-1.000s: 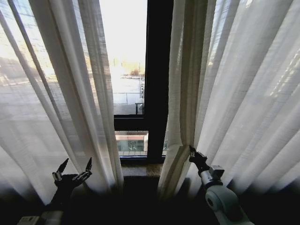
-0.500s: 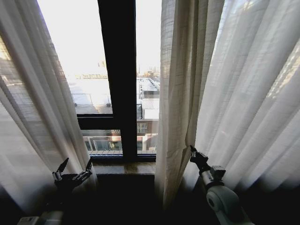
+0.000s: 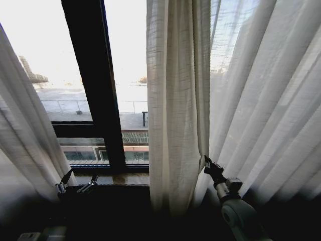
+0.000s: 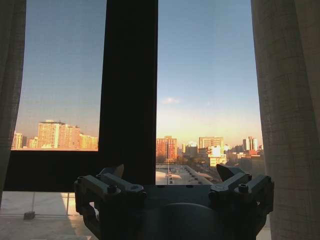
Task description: Open the curtains by pulling them apart, changing their state from closed to fully open.
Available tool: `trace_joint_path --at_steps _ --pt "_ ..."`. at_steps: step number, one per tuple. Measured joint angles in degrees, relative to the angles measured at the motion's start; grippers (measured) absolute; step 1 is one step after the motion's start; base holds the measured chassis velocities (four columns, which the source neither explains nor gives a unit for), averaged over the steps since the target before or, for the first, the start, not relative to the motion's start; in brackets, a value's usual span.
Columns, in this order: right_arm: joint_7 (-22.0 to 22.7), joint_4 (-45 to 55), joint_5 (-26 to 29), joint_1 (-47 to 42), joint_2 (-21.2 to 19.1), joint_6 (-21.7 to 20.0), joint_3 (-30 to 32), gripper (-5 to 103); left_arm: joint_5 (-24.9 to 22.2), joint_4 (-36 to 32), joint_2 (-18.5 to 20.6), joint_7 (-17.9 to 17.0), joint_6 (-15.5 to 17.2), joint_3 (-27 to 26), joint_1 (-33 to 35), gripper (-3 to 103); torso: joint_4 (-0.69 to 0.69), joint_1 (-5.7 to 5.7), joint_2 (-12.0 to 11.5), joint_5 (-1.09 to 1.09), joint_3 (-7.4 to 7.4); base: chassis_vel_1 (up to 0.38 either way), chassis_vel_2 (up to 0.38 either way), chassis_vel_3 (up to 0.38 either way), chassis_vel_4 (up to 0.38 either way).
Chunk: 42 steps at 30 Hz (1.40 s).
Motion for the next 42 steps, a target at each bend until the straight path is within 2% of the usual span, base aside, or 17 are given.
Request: trace_joint_path --at_steps 42 --pt "0.1 0.8 0.2 -0.7 -0.1 0.3 0.5 0 0.0 -0.1 0.0 0.0 0.0 0.1 -0.2 100 0.01 0.0 0.0 -0.01 0.0 -0.339 -0.37 0.343 0.371"
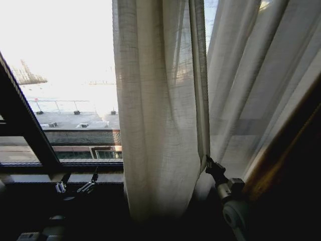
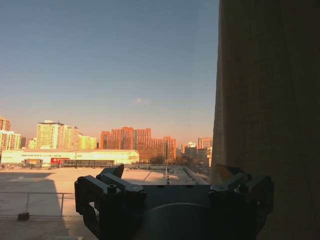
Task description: Open the curtains by pulling them apart, changing their state from closed to fully open.
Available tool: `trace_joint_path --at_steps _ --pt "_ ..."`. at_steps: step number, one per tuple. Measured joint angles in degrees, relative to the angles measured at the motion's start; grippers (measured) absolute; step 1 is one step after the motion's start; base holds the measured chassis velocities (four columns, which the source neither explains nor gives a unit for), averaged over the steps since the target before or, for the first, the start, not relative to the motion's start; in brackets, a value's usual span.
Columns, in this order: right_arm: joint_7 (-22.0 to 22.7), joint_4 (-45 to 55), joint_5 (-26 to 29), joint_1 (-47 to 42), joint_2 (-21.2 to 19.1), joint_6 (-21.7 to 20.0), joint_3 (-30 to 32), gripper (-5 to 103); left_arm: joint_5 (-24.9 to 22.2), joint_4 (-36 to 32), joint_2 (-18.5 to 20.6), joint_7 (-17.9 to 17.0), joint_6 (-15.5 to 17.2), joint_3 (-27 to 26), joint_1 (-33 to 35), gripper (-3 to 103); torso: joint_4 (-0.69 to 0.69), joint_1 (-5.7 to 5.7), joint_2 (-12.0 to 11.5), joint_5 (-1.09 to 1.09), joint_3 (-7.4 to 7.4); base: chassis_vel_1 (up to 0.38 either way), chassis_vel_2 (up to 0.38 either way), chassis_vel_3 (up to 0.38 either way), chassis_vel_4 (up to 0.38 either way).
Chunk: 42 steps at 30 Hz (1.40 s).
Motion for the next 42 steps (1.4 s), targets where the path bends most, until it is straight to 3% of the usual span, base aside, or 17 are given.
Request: trace_joint_path --at_steps 20,26,30,37,39,41,42 --pt "1.0 -0.8 -0.4 0.1 0.0 2.2 -0.3 0 0.0 0.3 0.1 0.0 -0.1 0.1 -0.2 100 0.0 0.0 0.0 0.0 0.0 -0.33 -0.339 0.328 0.354" --pt "6.0 -2.0 -0.4 0.6 0.3 1.1 -0.1 0 0.0 0.5 0.1 0.0 -0.1 0.3 -0.5 100 -0.01 0.0 0.0 0.02 0.01 -0.05 -0.078 0.063 0.043" --pt "13.2 -3.3 0.4 1.4 0.5 -0.5 -0.1 0 0.0 0.9 -0.1 0.0 -0.1 0.4 -0.6 100 0.01 0.01 0.0 -0.05 0.0 0.016 0.018 -0.016 -0.015" --pt "13.8 -2.8 0.9 1.2 0.5 -1.0 0.4 -2 0.0 0.9 -0.1 0.0 -0.1 0.4 -0.6 100 0.0 0.0 0.0 -0.02 0.0 0.025 0.019 -0.027 -0.023" --pt "10.1 0.8 0.8 -1.1 0.7 -1.1 -0.1 25 0.0 0.9 -0.3 0.0 -0.2 0.4 -0.8 100 -0.01 0.0 0.0 0.02 0.01 0.0 0.0 0.0 0.0" --pt "9.1 2.6 0.7 -2.2 0.8 -1.1 -0.6 36 0.0 0.9 -0.4 0.0 -0.2 0.4 -0.8 100 0.0 0.0 0.0 -0.01 0.01 0.0 0.0 0.0 0.0" --pt "9.1 2.6 0.7 -2.2 0.8 -1.1 -0.6 36 0.0 0.9 -0.4 0.0 -0.2 0.4 -0.8 100 0.0 0.0 0.0 -0.01 0.01 0.0 0.0 0.0 0.0"
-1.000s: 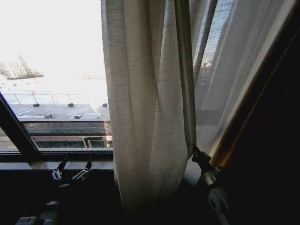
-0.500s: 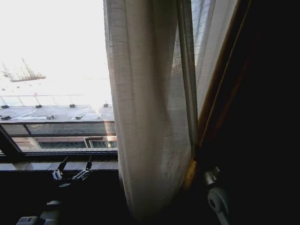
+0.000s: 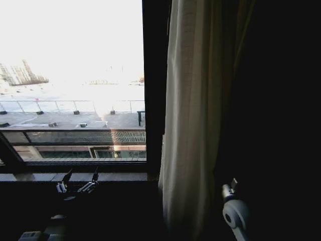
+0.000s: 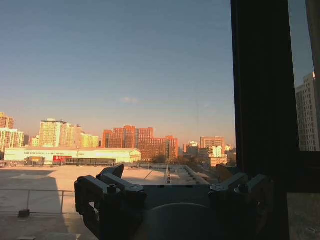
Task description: Open the curtains by pulling them apart, changing their state from closed to fully open.
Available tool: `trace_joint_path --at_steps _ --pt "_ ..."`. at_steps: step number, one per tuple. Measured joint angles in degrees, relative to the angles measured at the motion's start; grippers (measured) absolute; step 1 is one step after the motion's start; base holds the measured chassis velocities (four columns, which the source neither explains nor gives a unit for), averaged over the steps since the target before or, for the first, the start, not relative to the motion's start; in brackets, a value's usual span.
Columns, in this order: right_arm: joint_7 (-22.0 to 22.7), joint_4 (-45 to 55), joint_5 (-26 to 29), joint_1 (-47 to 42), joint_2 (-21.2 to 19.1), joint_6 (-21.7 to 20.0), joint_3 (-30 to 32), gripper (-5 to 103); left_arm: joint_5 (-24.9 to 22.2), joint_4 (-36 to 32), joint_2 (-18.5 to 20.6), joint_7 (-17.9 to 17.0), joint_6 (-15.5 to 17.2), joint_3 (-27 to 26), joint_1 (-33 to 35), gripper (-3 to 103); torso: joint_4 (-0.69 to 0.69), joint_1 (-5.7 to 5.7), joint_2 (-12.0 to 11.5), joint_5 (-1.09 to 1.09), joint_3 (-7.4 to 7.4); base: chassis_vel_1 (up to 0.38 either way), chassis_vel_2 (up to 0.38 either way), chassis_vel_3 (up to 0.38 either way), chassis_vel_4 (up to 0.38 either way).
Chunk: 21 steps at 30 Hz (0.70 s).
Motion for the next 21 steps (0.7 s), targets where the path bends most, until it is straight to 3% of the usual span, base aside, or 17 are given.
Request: trace_joint_path --at_steps 4,7,9,14,17,21 --pt "-1.3 2.6 -1.3 -1.6 0.0 -0.1 -0.7 47 -0.1 0.0 -0.1 0.0 -0.1 0.0 0.0 100 0.0 -0.01 0.0 -0.01 0.0 0.0 0.0 0.0 0.0" --pt "-2.5 4.6 -2.8 -3.1 0.1 -0.5 -1.4 63 -0.1 0.1 -0.1 0.0 -0.3 0.0 -0.1 100 0.0 -0.01 0.0 0.01 0.0 0.0 0.0 0.0 0.0" --pt "-2.8 5.0 -3.2 -3.6 0.2 -0.8 -1.6 63 -0.2 0.2 -0.1 0.0 -0.3 0.1 -0.1 100 0.0 -0.01 0.0 0.02 0.0 0.0 0.0 0.0 0.0" --pt "-4.1 5.1 -6.0 -4.3 0.6 -1.1 -1.9 90 -0.2 0.4 0.1 0.0 -0.3 0.1 -0.4 100 0.0 -0.01 0.0 0.01 0.0 0.0 0.0 0.0 0.0" --pt "-4.3 4.9 -6.7 -4.4 0.7 -1.1 -2.0 98 -0.2 0.4 0.1 0.0 -0.3 0.2 -0.4 100 0.0 -0.01 0.0 0.01 -0.01 0.0 0.0 0.0 0.0" --pt "-4.4 4.4 -7.6 -4.3 0.8 -1.0 -2.3 100 -0.2 0.6 0.2 0.0 -0.4 0.2 -0.5 100 0.0 -0.01 0.0 0.01 0.0 0.0 0.0 0.0 0.0"
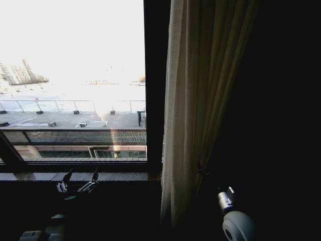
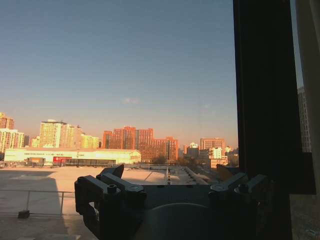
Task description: Open the curtains by pulling them apart, changing their state from closed to fully open.
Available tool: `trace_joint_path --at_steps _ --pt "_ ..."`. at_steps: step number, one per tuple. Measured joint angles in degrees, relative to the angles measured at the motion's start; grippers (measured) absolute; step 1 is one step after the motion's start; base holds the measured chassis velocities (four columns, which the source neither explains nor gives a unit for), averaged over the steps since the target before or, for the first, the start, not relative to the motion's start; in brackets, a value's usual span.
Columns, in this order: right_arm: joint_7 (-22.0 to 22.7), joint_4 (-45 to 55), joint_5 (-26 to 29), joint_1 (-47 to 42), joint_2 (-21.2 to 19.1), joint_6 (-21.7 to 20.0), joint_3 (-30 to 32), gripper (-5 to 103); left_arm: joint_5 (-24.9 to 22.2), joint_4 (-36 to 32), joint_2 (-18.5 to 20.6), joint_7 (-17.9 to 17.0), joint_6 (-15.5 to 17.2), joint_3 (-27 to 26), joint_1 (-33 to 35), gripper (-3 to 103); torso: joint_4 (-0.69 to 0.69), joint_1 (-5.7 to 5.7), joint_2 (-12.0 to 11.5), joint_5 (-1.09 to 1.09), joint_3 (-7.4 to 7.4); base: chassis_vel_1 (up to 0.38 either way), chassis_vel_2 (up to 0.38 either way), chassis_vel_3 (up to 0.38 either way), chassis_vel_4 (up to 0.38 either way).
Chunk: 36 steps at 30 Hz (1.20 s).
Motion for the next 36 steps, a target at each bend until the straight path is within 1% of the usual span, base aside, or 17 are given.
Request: trace_joint_path --at_steps 4,10,24,26,28,30,33,36 --pt "-0.1 -0.4 -0.1 0.2 0.1 0.2 -0.2 100 0.0 0.0 0.0 0.0 0.0 0.0 0.0 100 0.0 0.0 0.0 0.01 0.0 0.076 0.079 -0.073 -0.075" --pt "-0.5 -1.0 -0.3 0.7 0.0 0.6 -0.4 100 0.1 0.1 -0.2 0.0 0.0 0.0 0.0 100 0.0 0.0 0.0 0.0 0.0 0.192 0.181 -0.169 -0.174" --pt "-1.1 -1.4 -0.2 0.8 0.1 1.4 -0.4 100 0.4 0.2 -0.3 0.1 0.0 0.1 -0.1 100 0.0 0.01 0.0 -0.01 0.0 0.299 0.304 -0.316 -0.303" --pt "-1.5 -1.6 -0.2 0.8 0.2 2.2 -0.5 100 0.4 0.2 -0.3 0.1 0.0 0.1 -0.1 100 0.0 0.01 0.0 0.02 0.0 0.349 0.354 -0.361 -0.353" --pt "-1.9 -2.0 -1.0 0.9 0.4 3.4 -0.6 100 0.5 0.2 -0.3 0.1 0.1 0.1 0.0 100 0.0 0.02 0.0 -0.03 0.0 0.331 0.326 -0.339 -0.298" --pt "-2.1 -2.1 -1.5 1.0 0.4 3.7 -0.6 100 0.5 0.2 -0.4 0.1 0.1 0.1 0.0 100 0.0 0.02 0.0 -0.03 0.0 0.308 0.297 -0.316 -0.264" --pt "-2.9 -2.2 -1.8 0.9 0.4 4.0 -0.4 100 0.5 0.2 -0.3 0.1 0.1 0.1 0.0 100 0.0 0.02 0.0 -0.05 -0.01 0.165 0.199 -0.137 -0.175" --pt "-3.4 -2.2 -1.9 0.8 0.4 4.0 -0.2 100 0.5 0.1 -0.3 0.1 0.1 0.1 0.1 100 0.0 0.01 0.0 -0.05 -0.01 0.054 0.006 -0.012 -0.091"
